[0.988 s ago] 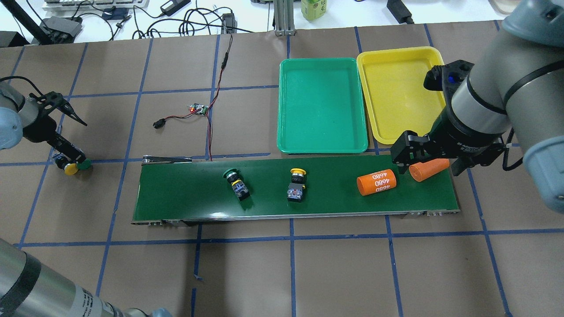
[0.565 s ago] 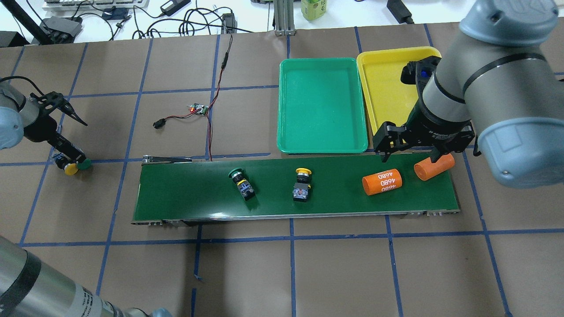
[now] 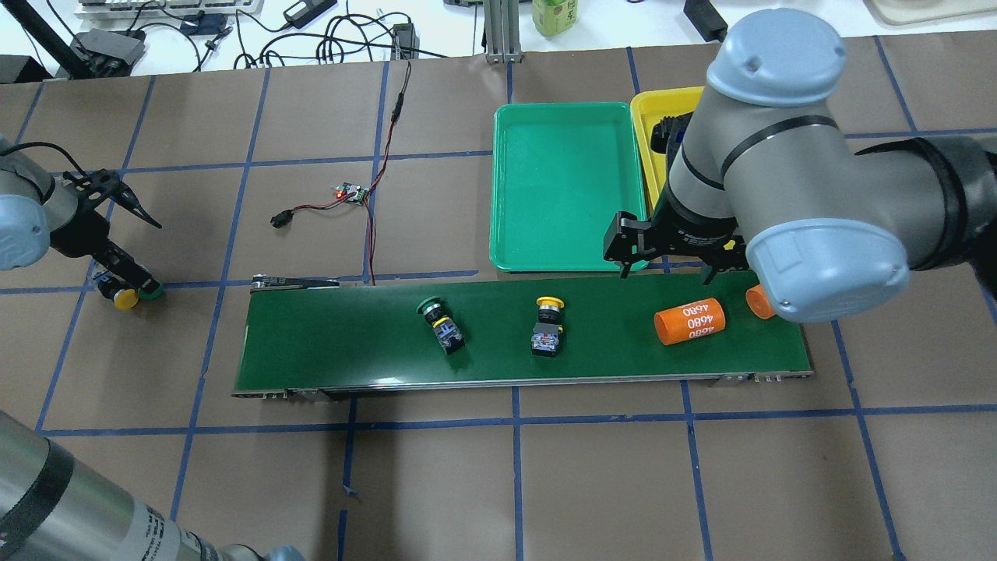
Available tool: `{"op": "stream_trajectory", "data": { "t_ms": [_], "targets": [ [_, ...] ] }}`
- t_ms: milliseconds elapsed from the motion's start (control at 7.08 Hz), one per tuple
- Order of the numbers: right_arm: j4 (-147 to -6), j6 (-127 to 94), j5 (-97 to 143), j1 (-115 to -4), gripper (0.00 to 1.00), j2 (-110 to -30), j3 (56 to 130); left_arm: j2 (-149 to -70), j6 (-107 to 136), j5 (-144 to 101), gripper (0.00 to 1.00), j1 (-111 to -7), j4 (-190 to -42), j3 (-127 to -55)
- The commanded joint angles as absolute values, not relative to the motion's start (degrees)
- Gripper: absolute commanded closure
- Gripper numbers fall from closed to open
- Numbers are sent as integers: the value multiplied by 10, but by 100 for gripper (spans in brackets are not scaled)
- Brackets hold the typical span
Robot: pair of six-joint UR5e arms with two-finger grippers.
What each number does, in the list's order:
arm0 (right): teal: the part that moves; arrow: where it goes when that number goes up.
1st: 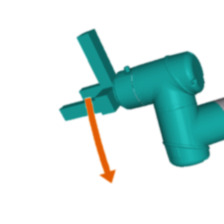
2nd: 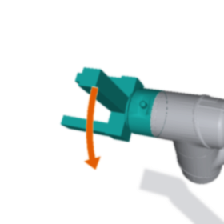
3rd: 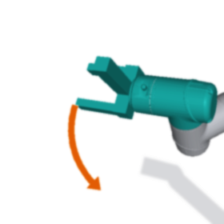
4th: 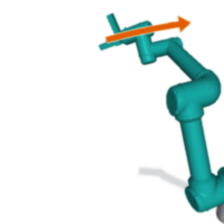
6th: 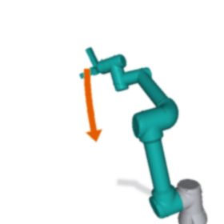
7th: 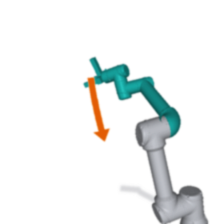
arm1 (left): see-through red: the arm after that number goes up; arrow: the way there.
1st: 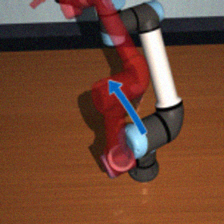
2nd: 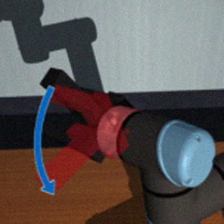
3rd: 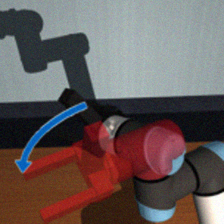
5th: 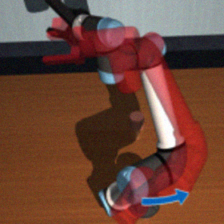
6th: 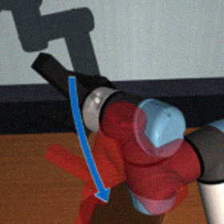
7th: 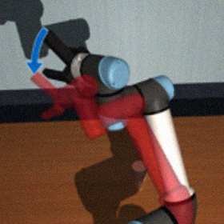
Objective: Sort buttons by color to trays
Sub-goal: 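Grasp yellow-capped button with right gripper while left gripper places a button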
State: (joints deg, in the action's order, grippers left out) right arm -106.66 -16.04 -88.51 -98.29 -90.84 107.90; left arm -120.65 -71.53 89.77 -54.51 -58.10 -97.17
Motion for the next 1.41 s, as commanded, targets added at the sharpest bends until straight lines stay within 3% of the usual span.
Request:
{"op": "stream_trajectory", "data": {
  "t_ms": [0, 424, 847, 1130, 1271],
  "targets": [
    [-1108, -206, -884, -1029, 0, -869, 1079, -1186, -688, 903, 100, -558, -567, -973],
    [-1124, -223, -882, -1031, 0, -842, 1081, -1062, -404, 897, 100, -658, -719, -978],
    [-1128, -223, -848, -1031, 0, -817, 1082, -954, -138, 887, 100, -784, -756, -1056],
    [-1127, -223, -849, -1031, 0, -807, 1097, -941, -15, 889, 100, -857, -724, -1119],
    [-1129, -223, -848, -1031, 0, -800, 1106, -951, 18, 889, 93, -880, -681, -1143]
  ]
}}
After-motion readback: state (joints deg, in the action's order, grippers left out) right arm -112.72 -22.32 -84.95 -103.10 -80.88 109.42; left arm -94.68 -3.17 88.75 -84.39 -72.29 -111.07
